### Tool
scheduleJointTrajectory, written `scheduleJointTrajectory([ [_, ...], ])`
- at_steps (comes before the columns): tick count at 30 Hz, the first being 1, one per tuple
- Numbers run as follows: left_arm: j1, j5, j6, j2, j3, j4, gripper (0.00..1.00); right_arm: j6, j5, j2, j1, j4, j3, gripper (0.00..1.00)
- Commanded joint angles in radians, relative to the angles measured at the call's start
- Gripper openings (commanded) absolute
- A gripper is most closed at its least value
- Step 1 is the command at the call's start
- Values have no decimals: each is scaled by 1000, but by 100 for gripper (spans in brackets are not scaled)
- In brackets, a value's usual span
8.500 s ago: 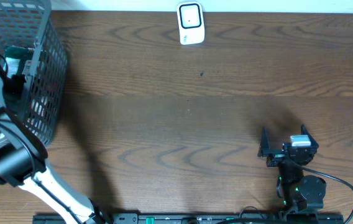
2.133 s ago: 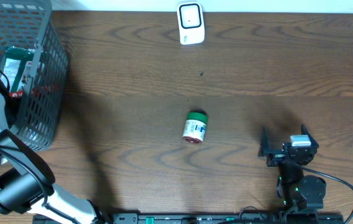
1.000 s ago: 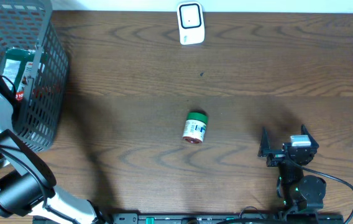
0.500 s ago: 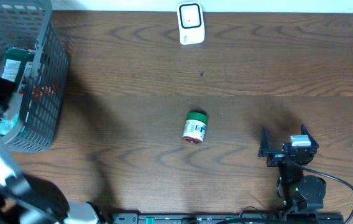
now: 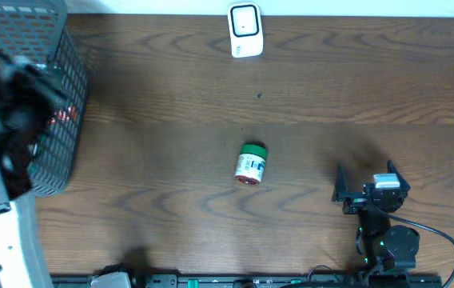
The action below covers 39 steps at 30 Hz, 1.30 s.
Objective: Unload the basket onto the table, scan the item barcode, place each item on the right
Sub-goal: 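Carry the clear tub out and place it beside the jar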
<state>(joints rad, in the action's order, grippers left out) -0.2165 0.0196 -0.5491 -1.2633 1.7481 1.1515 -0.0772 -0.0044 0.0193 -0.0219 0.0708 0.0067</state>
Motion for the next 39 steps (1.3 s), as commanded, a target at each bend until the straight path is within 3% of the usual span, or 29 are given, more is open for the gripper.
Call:
scheduleJointTrajectory([
  [1, 196, -5, 14, -45, -11, 62, 52, -6, 2, -1, 14, 4, -1, 99],
  [8, 488, -5, 26, -220, -105, 105, 52, -6, 2, -2, 14, 4, -1, 99],
  [12, 661, -5, 41, -480, -138, 103, 53, -6, 2, -2, 14, 4, -1, 99],
  [20, 758, -5, 61, -745, -138, 82, 52, -6, 2, -1, 14, 4, -1, 99],
  [27, 762, -5, 82, -805, -138, 56, 53, -6, 2, -1, 14, 4, -1, 99],
  [36, 762, -4, 105, -805, -138, 45, 85, -6, 2, -1, 14, 4, -1, 99],
  [39, 762, -4, 105, -805, -138, 45, 90, -6, 2, -1, 14, 4, -1, 99],
])
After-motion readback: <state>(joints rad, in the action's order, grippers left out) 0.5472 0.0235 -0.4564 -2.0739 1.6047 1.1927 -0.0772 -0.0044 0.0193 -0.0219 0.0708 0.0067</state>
